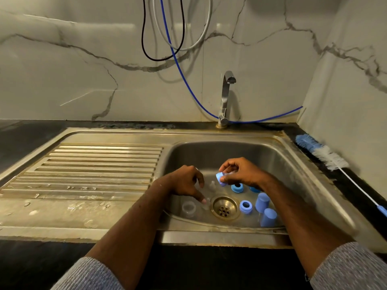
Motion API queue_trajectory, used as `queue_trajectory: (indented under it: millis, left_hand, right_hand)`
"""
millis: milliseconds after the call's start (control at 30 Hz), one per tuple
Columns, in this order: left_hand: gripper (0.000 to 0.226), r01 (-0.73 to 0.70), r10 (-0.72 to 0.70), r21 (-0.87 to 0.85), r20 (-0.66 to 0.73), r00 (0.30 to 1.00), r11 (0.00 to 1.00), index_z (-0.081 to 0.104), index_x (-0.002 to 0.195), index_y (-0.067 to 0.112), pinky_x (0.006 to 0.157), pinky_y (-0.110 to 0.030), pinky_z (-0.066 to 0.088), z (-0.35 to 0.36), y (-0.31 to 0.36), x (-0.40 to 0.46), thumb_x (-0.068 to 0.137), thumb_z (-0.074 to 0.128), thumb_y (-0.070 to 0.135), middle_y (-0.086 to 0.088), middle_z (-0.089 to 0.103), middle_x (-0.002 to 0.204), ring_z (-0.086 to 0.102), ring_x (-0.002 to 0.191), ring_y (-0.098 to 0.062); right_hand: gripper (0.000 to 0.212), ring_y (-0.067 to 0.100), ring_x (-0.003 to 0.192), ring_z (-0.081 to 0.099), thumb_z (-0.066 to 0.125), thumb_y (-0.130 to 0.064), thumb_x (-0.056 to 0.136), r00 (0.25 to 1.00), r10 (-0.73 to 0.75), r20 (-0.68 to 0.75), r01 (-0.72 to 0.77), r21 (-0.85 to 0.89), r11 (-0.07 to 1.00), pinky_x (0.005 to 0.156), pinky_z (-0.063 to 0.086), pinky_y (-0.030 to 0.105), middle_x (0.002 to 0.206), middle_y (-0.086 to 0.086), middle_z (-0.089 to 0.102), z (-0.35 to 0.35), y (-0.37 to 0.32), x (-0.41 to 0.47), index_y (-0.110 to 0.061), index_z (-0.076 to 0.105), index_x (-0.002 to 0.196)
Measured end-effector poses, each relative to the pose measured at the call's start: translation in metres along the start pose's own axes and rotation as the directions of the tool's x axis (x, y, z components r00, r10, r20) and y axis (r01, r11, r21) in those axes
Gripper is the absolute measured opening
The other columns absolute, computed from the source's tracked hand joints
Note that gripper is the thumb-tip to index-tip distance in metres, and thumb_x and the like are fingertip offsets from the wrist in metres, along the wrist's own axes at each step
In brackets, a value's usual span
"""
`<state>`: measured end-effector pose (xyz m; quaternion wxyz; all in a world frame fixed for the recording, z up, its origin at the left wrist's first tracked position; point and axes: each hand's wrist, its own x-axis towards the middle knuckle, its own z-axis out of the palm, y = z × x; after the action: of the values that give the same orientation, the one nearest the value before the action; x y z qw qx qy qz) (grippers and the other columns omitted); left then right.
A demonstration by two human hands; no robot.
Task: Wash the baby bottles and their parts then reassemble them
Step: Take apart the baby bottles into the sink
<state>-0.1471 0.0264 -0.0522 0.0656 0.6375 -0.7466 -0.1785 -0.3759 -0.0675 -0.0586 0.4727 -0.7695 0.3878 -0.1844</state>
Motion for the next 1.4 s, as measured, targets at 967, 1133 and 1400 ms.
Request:
queue_trajectory:
  millis: [967,1133,1400]
  left_hand:
    - [0.033,-0.274,-0.027,-0.908,-0.297,0.954,0.318,0.067,0.122,0.011,0.081,-0.031,0.061,0.000,0.018,0.028,0.090,0.070,0.018,-0.013,0.076,0.106,0.074,0.096,-0.030]
    - [0.046,-0.238,0.039,-0.931,-0.237,0.971,0.276,0.063,0.128,0.004,0.082,-0.030,0.061,-0.006,0.019,0.024,0.086,0.071,0.022,-0.017,0.074,0.110,0.074,0.096,-0.029]
    - [0.037,-0.279,-0.021,-0.906,-0.301,0.953,0.319,0.063,0.127,0.002,0.082,-0.031,0.060,-0.004,0.030,0.027,0.093,0.068,0.014,-0.015,0.076,0.104,0.075,0.093,-0.028]
  right_hand:
    - [0.018,0.020,0.074,0.074,0.079,-0.005,0.082,0.892,-0.229,-0.389,0.283,0.085,0.955,0.066,0.060,0.028,0.086,0.006,0.075,0.000,-0.032,-0.009,-0.016,0.073,0.096]
    - [0.011,0.019,0.060,0.066,0.075,0.002,0.084,0.868,-0.308,-0.388,0.306,-0.069,0.949,0.059,0.060,0.034,0.077,0.010,0.069,0.002,-0.043,-0.013,-0.007,0.067,0.083]
    - [0.021,0.014,0.072,0.060,0.067,0.012,0.081,0.771,-0.289,-0.568,0.290,-0.092,0.953,0.064,0.051,0.027,0.074,0.003,0.062,0.018,-0.047,-0.005,-0.007,0.065,0.073]
